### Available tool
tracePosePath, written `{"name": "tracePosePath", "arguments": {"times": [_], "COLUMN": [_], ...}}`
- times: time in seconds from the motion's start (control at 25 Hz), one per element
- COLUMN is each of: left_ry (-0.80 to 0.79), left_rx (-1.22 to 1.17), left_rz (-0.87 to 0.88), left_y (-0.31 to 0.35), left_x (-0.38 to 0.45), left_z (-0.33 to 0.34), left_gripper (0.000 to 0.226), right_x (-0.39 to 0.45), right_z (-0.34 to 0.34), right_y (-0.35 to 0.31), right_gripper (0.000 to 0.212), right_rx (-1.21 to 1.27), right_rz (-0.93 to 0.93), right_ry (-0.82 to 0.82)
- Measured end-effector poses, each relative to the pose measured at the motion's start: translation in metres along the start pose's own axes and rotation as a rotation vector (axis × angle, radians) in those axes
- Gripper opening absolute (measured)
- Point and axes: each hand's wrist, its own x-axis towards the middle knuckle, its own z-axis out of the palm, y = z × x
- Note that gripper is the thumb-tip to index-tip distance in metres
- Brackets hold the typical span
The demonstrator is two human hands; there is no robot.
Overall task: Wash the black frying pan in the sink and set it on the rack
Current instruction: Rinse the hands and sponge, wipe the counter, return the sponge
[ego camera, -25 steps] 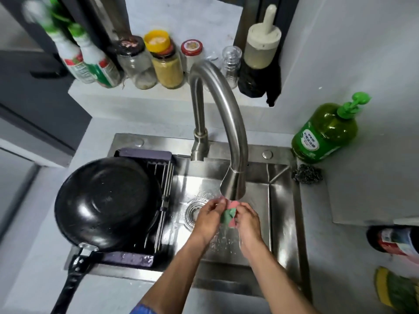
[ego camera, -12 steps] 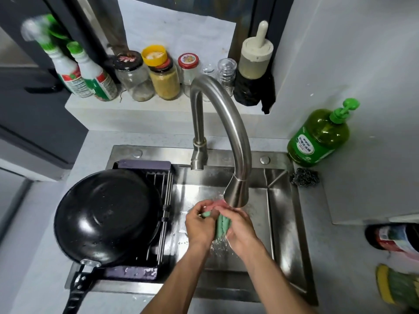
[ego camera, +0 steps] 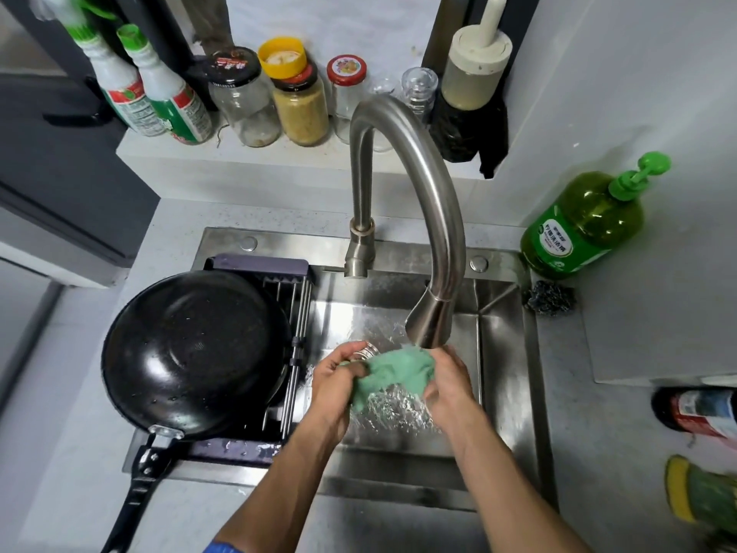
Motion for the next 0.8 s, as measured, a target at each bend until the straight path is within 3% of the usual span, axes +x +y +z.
{"name": "tracePosePath", "arguments": {"times": [0.16,0.28,0.36,0.44,0.56,0.64,0.8], "left_ry": [0.04,-0.128,-0.147,-0.094,-0.01,-0.057,-0.087], "left_rx": [-0.012,0.01,-0.017,0.029,0.038,-0.042,0.019], "left_rz": [-0.188,-0.315,-0.273,-0.176,-0.105,-0.143,-0.13], "left_y": [-0.014,-0.007,-0.005,-0.008,-0.007,-0.006,-0.014], "left_x": [-0.005,-0.011,-0.013,-0.017,-0.016,-0.012,-0.011], "left_z": [0.006,0.025,0.048,0.071,0.078,0.075,0.06], "left_gripper": [0.032,0.051,0.048,0.028,0.028,0.023,0.014], "right_x": [-0.003,-0.013,-0.014,-0.006,-0.01,-0.014,-0.003], "right_z": [0.009,0.018,0.021,0.021,0.028,0.026,-0.007], "right_y": [0.007,0.02,0.017,0.01,0.014,0.023,0.011], "right_gripper": [0.027,0.023,0.005,0.021,0.009,0.005,0.004], "right_rx": [0.163,0.158,0.072,-0.022,-0.151,-0.177,0.204], "right_rz": [0.043,0.025,-0.099,-0.244,-0.314,-0.312,-0.052], "right_ry": [-0.092,-0.076,0.022,0.138,0.095,0.024,0.025]}}
